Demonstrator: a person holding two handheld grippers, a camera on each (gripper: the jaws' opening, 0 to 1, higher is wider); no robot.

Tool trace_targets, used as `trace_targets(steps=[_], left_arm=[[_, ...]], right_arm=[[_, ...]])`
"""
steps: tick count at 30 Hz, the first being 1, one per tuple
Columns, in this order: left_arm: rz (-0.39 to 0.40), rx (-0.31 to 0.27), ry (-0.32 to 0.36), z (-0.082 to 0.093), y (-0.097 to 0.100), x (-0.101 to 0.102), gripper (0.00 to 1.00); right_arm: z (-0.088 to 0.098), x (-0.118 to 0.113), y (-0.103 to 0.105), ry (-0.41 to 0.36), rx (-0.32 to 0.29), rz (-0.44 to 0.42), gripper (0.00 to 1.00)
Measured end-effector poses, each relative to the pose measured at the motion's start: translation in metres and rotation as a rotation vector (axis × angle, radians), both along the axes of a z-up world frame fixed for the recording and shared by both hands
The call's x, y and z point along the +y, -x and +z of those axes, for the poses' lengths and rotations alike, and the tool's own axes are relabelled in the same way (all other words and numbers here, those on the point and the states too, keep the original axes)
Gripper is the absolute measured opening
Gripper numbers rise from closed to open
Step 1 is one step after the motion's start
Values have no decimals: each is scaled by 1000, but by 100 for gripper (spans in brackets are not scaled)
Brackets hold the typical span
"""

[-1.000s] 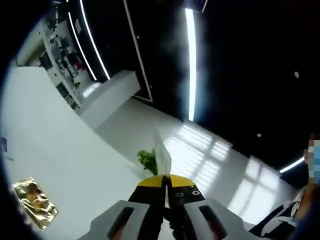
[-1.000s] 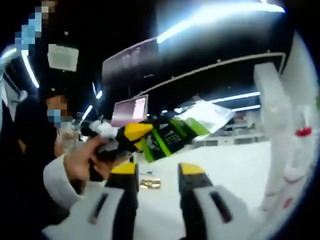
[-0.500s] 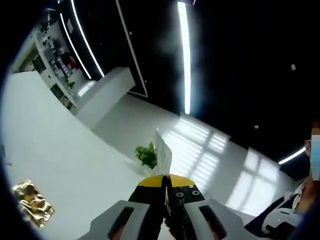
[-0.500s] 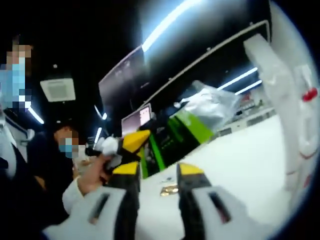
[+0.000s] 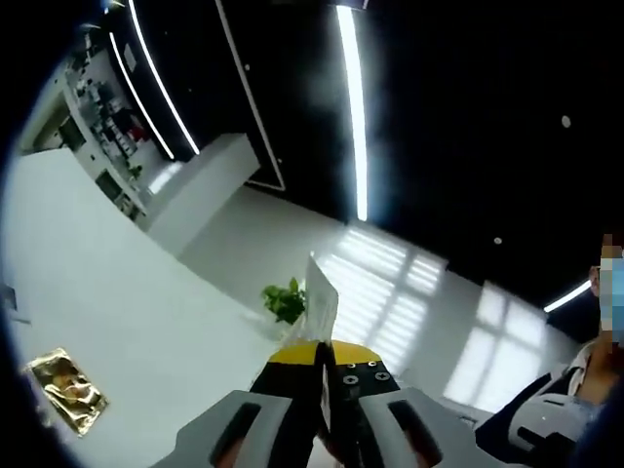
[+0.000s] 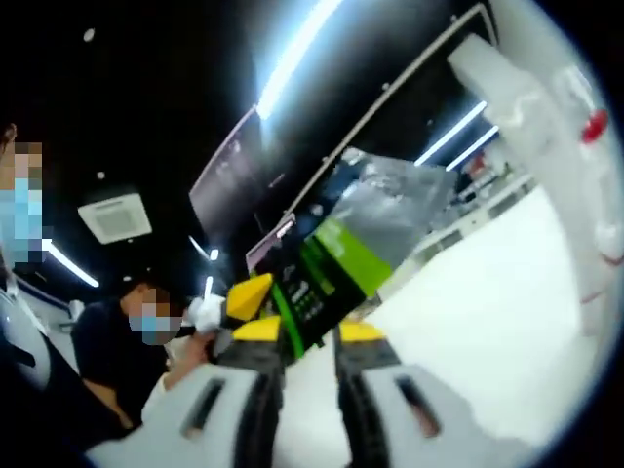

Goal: Arrange the skincare products in the storage area until every visible bottle or jar stands upright without overlapping.

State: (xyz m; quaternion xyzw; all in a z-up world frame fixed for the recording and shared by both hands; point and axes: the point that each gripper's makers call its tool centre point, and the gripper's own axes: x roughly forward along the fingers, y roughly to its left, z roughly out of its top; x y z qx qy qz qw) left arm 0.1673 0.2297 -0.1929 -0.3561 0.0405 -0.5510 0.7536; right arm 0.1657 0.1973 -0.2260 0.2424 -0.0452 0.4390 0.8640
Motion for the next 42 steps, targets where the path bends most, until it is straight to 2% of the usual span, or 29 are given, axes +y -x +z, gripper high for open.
trace_targets(steps=[4,9,15,18,20,22,24,27,33,37,42], left_arm=[[-4,8,-15,-4,2,2,1],[15,1,-70,-13,4,3,1],[-10,-1,-107,-22,9,-1,1],[-17,-1,-191,-38,10,-6,3],[-16,-14,-205,-39,11,-10,4],[-13,-25,-217,-39,11,-12,4],[10,-39,-274,-46,7,-13,6],[35,-104,-340,-51,7,-15,9],[96,-172,-365,-46,4,-9,14],[119,-185,-331,-38,2,0,15],[112,-181,-291,-33,2,5,16]], right_arm=[[-1,1,4,-3,-4,29,12],[-1,-4,4,12,-13,21,8],[2,-12,6,31,-28,27,4],[4,-18,9,44,-43,46,0],[6,-20,12,70,-68,52,0],[5,-22,11,102,-68,38,0],[6,-25,9,112,-68,36,0],[5,-27,9,126,-74,40,0],[8,-27,14,137,-105,63,0],[9,-27,16,146,-114,72,0],[8,-24,20,160,-118,87,0]])
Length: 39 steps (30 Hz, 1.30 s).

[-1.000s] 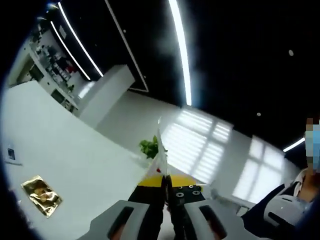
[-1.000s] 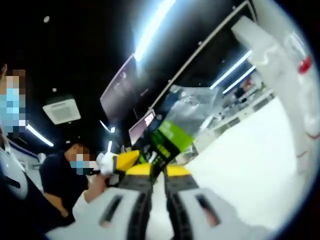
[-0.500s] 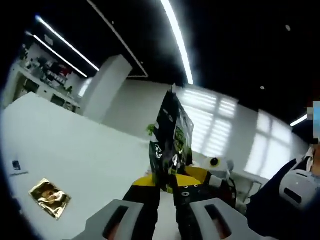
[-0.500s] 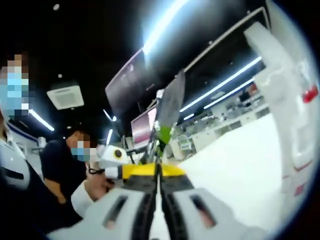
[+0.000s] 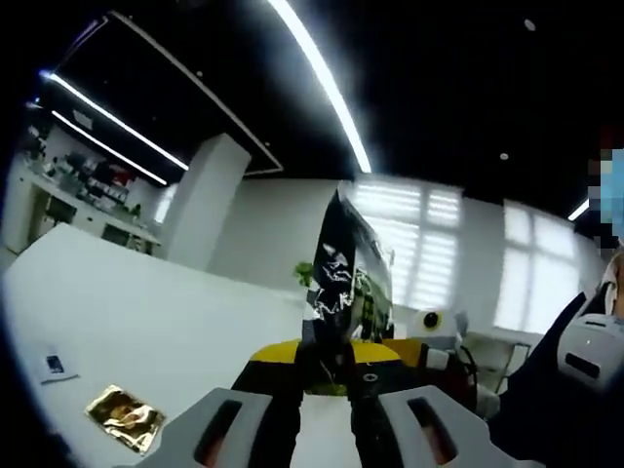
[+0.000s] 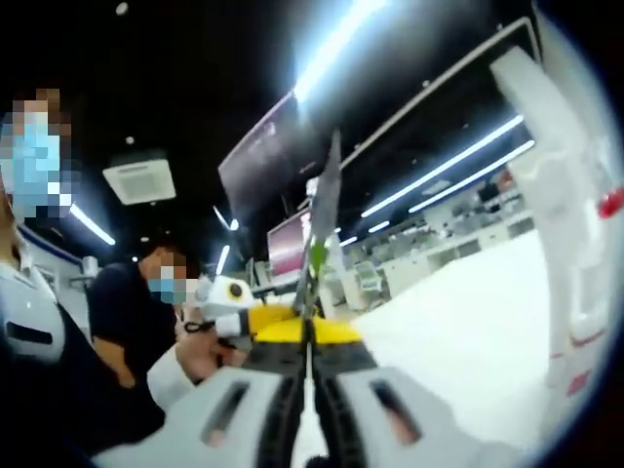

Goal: Arrange the skincare products in the storage area until every visible bottle or jar stands upright without overlapping.

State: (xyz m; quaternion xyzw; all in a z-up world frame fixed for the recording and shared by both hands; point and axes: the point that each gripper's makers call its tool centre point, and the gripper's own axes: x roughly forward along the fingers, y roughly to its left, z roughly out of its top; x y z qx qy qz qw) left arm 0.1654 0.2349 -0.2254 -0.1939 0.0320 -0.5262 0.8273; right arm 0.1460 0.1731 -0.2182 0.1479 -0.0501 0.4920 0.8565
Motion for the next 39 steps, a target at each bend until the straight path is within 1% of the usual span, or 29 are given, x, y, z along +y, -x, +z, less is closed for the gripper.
trace_targets(steps=[2,4,6,8,10,16,20,23,25,28,30,33,34,37,39], left_arm=[[1,-4,12,2,1,1,16],[0,-9,23,5,1,2,16],[-1,-13,26,6,3,2,16],[6,-31,11,5,3,4,18],[23,-42,-19,1,1,4,20],[27,-37,-71,-9,-2,3,20],[36,-37,-90,-13,-5,4,20],[39,-31,-102,-16,-10,4,20],[39,-28,-113,-19,-14,3,19],[36,-23,-121,-20,-18,1,15],[33,-13,-130,-22,-19,1,12],[11,31,-158,-30,-19,-2,6],[14,49,-160,-32,-20,-2,5],[21,90,-171,-38,-22,-5,2],[25,108,-185,-41,-23,-7,0]], right_arm=[[-2,2,2,29,-5,6,0],[-3,3,3,38,-1,16,0],[-8,5,3,43,33,41,0],[-16,6,1,63,56,41,0],[-21,6,1,72,77,48,0],[-31,4,-3,98,127,31,0],[-34,6,0,123,126,33,0],[-36,5,0,141,118,17,0],[-36,2,-1,136,119,5,0],[-37,-1,-4,133,120,-14,0],[-38,-4,-5,152,119,-33,0],[-40,-10,-8,193,111,-79,0],[-43,-9,-6,200,112,-87,0],[-44,-12,-8,214,117,-114,0],[-47,-14,-10,268,97,-147,0]])
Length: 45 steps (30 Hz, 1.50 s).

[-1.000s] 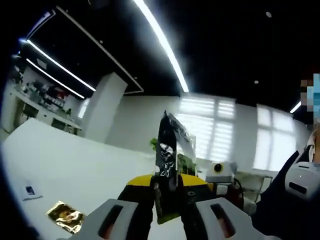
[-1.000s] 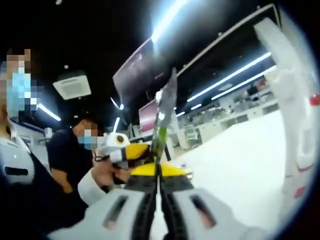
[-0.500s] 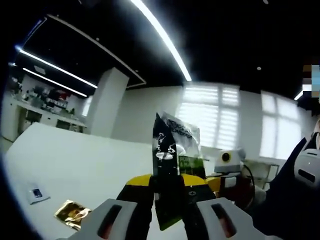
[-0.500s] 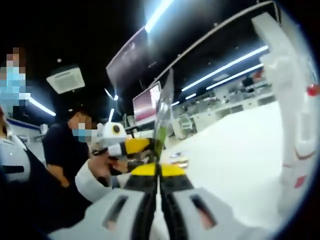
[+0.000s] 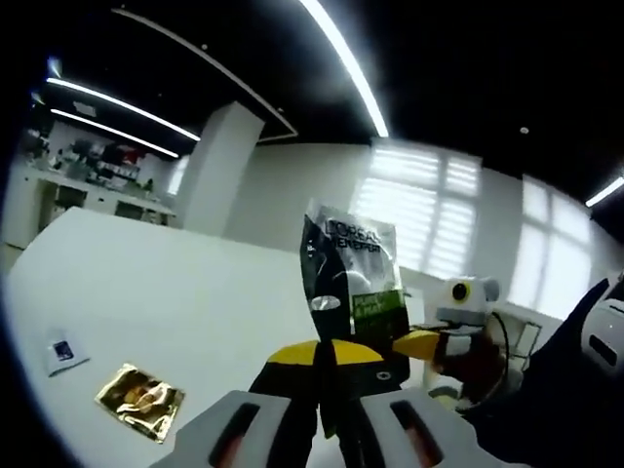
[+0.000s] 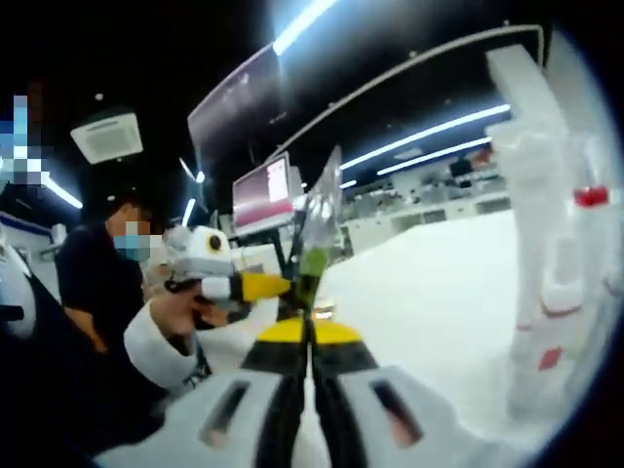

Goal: Arrange the skincare products in the storage area until every visible bottle or jar stands upright without overlapping.

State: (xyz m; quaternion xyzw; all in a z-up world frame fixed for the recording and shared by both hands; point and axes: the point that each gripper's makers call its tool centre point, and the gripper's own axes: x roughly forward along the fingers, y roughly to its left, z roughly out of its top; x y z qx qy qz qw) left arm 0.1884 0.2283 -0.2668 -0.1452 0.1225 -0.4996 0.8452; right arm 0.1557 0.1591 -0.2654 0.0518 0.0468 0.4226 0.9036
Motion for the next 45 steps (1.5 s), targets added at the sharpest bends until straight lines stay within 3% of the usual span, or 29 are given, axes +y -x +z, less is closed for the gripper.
trace_targets(steps=[7,11,15,31,34,39,45], left_arm=[[7,35,-38,-9,-1,-3,0],[-3,38,-102,-20,2,-11,0],[-8,35,-155,-29,1,-21,0],[-73,51,-182,-41,0,-51,1],[-88,53,-203,-46,2,-57,2],[-107,33,-261,-58,7,-67,3],[-77,-11,-319,-66,8,-74,4]], right_arm=[[-8,-7,-8,45,15,-35,0],[-19,-17,-13,163,-13,-67,0],[-26,-25,-15,202,7,-80,0],[-51,-52,-16,249,76,-168,0],[-54,-57,-17,317,48,-192,0],[-60,-66,-20,363,57,-211,1],[-69,-71,-19,435,64,-209,2]])
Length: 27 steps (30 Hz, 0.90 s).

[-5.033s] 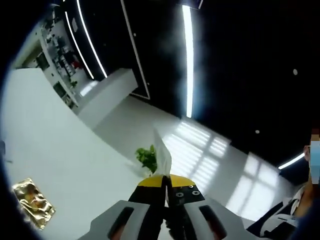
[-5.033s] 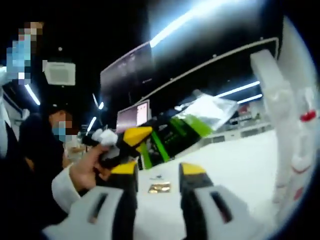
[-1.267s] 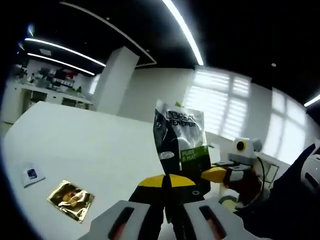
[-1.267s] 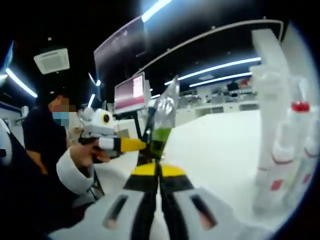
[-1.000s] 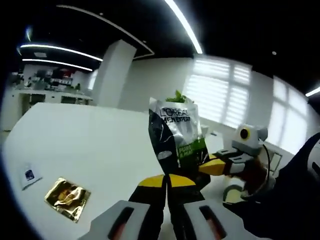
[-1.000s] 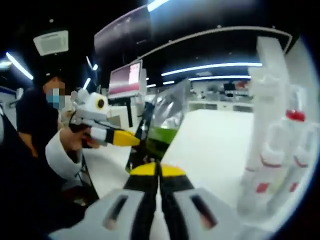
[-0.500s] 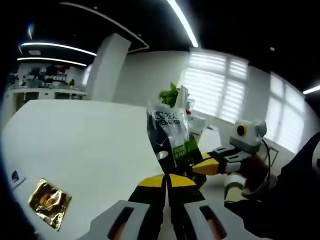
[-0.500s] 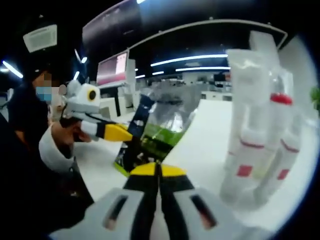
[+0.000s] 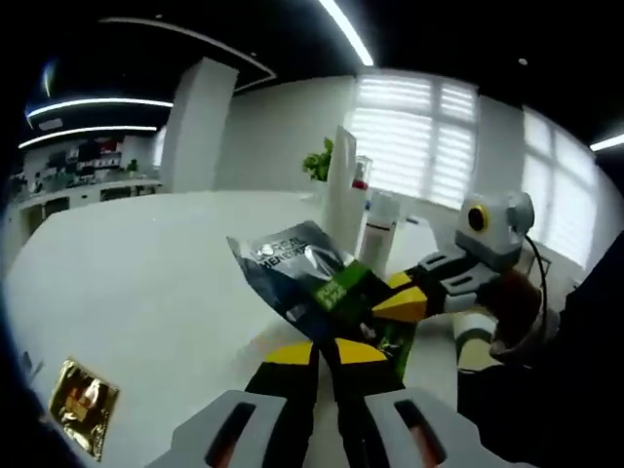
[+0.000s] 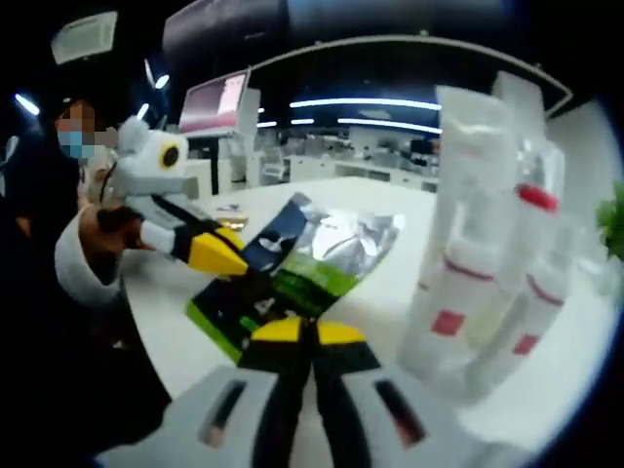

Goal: Arrange the skincare products in the storage area until every visible bottle or jar stands upright without overlapping.

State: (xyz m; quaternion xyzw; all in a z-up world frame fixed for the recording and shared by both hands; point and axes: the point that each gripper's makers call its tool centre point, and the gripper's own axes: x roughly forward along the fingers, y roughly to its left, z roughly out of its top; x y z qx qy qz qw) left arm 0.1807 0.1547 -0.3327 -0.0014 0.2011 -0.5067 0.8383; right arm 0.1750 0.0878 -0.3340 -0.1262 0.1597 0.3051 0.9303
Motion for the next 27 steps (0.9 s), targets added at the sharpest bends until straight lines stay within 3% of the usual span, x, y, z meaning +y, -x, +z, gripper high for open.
trace_targets(steps=[5,9,15,27], left_arm=[[-7,-22,-77,-12,3,-4,5],[-6,-45,-77,-13,3,-7,6],[-16,-55,-102,-18,3,-8,6],[-53,-136,-145,-18,3,-9,10]], right_arm=[[-6,-6,-1,100,-9,3,5],[-4,-11,-3,218,-73,13,7],[-4,-13,-3,261,-73,30,10],[-1,-17,-3,341,-108,68,15]])
